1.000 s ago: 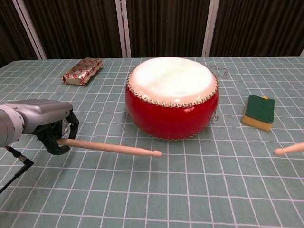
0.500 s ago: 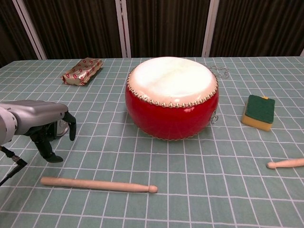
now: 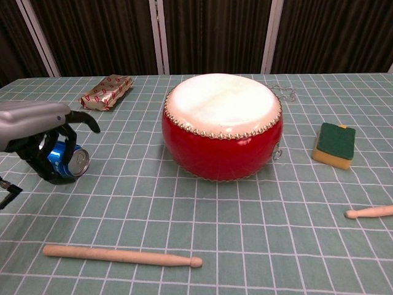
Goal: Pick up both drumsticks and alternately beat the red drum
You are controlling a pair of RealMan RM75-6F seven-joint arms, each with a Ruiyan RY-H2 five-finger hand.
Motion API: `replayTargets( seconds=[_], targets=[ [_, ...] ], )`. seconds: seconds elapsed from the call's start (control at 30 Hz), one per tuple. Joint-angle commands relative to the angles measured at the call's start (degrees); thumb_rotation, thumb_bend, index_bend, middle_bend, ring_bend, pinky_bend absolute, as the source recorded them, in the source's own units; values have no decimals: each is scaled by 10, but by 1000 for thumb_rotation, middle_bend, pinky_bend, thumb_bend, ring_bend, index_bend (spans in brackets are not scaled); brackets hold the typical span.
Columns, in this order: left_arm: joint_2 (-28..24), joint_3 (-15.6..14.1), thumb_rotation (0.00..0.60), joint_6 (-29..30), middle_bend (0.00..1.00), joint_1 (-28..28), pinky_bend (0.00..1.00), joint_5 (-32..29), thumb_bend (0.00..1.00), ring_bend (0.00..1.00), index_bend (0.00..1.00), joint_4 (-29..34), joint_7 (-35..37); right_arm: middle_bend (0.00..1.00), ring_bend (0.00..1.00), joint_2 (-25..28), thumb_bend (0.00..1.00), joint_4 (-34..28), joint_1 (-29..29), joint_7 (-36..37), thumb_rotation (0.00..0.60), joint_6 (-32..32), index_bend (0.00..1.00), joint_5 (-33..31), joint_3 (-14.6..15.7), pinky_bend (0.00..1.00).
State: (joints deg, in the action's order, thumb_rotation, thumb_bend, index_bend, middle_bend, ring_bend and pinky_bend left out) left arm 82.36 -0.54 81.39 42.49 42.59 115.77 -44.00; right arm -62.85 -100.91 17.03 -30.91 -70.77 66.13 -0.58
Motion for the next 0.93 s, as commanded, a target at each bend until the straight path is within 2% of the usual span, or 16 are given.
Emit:
replayTargets(
  seconds=[0.03,0.13,0.23,0.37,0.43,0.57,0.77,0.93],
  targets=[
    [-56,-52,600,30,264,-66,465,136,165,364,56,1,112,596,643,-2,350,6,-11,35,600,-23,133,20,-9,530],
    [-89,-79,600,42,135,-100,373,201,159,214,17,-17,175,442,467,0,342,11,-19,63,600,-37,45,39,-12,431],
    [-120,-101,600,57,40,-132,290,253,139,117,0,-42,232,282,276,3,307,14,-28,84,600,-58,0,64,-11,324],
    [-150,-121,600,85,0,-171,122,308,105,21,0,-82,295,73,72,0,249,25,-47,118,600,-98,0,107,-8,169],
    [-160,-128,600,99,0,-190,57,331,81,0,0,-105,323,14,20,-3,224,35,-57,137,600,-118,0,127,-7,120],
    [-182,-140,600,118,0,-226,48,358,65,0,0,-148,363,0,0,-11,181,60,-77,180,600,-157,0,160,-4,67],
    [-196,-143,600,138,0,-269,46,375,63,0,0,-199,412,0,0,-27,173,98,-99,235,600,-211,0,212,-1,61],
    [-195,-128,600,158,0,-292,32,395,63,0,0,-232,445,0,0,-37,173,125,-105,261,600,-219,0,235,6,61]
  ],
)
